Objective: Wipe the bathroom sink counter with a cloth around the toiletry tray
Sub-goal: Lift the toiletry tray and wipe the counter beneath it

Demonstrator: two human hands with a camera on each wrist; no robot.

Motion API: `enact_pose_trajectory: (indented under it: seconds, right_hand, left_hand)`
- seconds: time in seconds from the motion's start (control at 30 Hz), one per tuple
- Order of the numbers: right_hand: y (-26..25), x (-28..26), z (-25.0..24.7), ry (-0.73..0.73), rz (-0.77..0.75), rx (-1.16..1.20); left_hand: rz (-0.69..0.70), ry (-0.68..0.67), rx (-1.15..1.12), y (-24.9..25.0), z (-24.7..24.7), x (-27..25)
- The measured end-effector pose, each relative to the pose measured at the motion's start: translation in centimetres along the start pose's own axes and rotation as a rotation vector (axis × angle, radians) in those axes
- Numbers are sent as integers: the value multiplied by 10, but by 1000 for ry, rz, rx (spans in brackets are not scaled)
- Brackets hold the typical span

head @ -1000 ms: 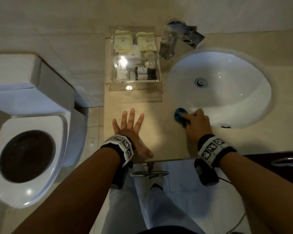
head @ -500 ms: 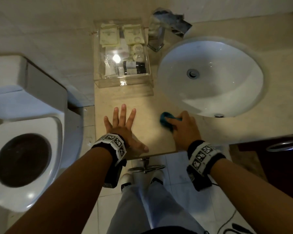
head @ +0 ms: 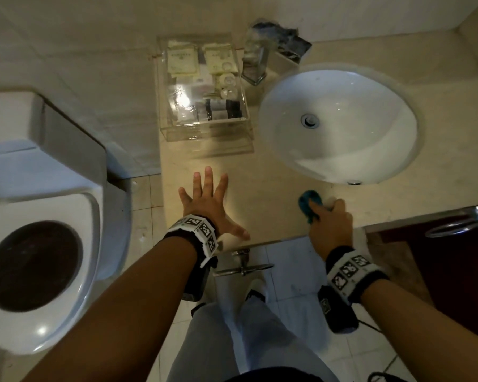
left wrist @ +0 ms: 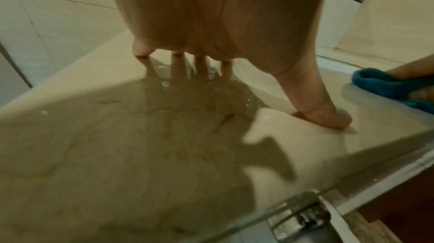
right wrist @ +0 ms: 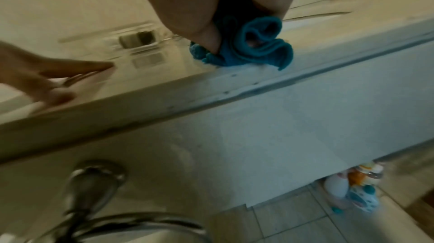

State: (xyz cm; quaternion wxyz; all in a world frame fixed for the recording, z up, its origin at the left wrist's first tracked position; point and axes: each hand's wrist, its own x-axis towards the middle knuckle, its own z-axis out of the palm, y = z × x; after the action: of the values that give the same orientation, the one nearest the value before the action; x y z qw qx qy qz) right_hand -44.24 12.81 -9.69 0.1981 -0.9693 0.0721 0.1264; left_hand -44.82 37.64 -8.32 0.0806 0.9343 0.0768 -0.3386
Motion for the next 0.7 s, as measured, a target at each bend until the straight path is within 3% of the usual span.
enact_pose_trajectory:
  seconds: [0.13,0.4,0.57,0.7]
  right_hand:
    - [-41,-18,23,-23,-21,171]
    - [-107,-42,56,-189,-244,-73]
    - [-122,-53,64,-227,-478,-37]
    - [-105,-52,55,-325,-708,-81]
  left_hand:
    - [85,5,55,-16,4,0]
    - [295,43,87,-73,16,-8]
    - [301,62,174,-70,17,-3]
    - [278,65,196,-64,17,-4]
